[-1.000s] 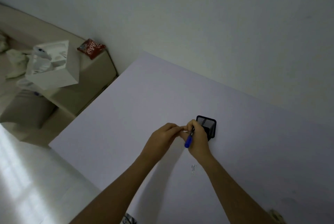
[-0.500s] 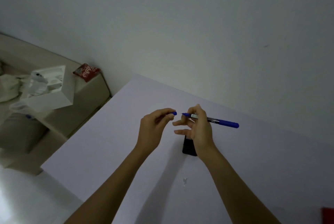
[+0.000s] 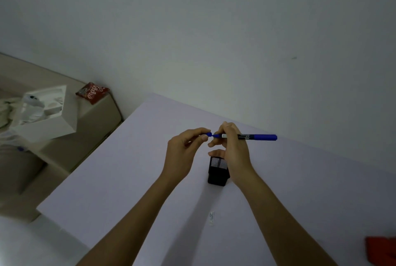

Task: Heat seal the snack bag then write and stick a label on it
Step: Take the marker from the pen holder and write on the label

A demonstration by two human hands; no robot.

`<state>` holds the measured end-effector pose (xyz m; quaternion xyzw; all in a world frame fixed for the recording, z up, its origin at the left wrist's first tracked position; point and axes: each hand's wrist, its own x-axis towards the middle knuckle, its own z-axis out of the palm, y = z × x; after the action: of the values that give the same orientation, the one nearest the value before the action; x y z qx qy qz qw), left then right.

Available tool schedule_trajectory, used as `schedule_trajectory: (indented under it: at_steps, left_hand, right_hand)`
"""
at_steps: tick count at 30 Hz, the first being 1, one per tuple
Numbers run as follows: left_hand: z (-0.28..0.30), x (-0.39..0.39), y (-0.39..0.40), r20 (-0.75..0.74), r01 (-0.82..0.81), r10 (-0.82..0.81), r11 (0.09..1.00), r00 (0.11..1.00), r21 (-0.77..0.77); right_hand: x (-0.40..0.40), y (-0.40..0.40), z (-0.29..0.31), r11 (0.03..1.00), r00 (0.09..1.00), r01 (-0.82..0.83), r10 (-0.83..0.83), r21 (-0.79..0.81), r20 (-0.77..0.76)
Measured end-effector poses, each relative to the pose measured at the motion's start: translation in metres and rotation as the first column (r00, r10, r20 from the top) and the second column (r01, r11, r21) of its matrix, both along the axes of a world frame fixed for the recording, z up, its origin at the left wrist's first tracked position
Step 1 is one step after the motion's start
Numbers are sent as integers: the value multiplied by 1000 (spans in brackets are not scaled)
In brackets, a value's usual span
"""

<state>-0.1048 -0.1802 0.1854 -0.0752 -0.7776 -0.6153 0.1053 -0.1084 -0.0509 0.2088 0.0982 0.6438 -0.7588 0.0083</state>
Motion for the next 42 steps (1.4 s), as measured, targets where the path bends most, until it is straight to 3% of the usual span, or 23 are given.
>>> schedule_trajectory:
  at_steps: [8,14,21,24,27,31,34,39,42]
  left_hand:
    - [10,-1,7,-48,64,-67,996,997,-57]
    - [30,1,14,27,101,-104,991,994,86]
    - [37,5,31,-8,133,-132,986,991,97]
    - [30,8,41,-27,116,-113,983,993,145]
    - [29,0,42,-81,117,-114,993,990,26]
    - [25,-19,28,-147,-15,1,995,989,-95]
    - [9,-28,19,-153,-20,-11,980,988,-200]
    - [-46,-33,18,-15,-5,1,956,1000,-293]
    - [-90,-29,18,110,-16,56,943,992,-334]
  right_hand:
    - [-1,4,7,999,1000,-6,7,52,-23]
    - [-1,2,7,994,999,-12,8,-112,-34]
    - [-4,10,18,973,994,-63,40,-224,-106]
    - [-10,11,31,994,985,-102,95,-43,-146]
    - [-20,17,38,965,979,-146,174,220,-110]
    - [-30,42,35,988,995,41,-27,150,-96]
    - [-30,59,22,987,997,49,-40,151,-62]
    - [-29,71,-32,936,999,-18,8,351,31]
    - [-29,81,-84,818,994,-60,-6,572,112]
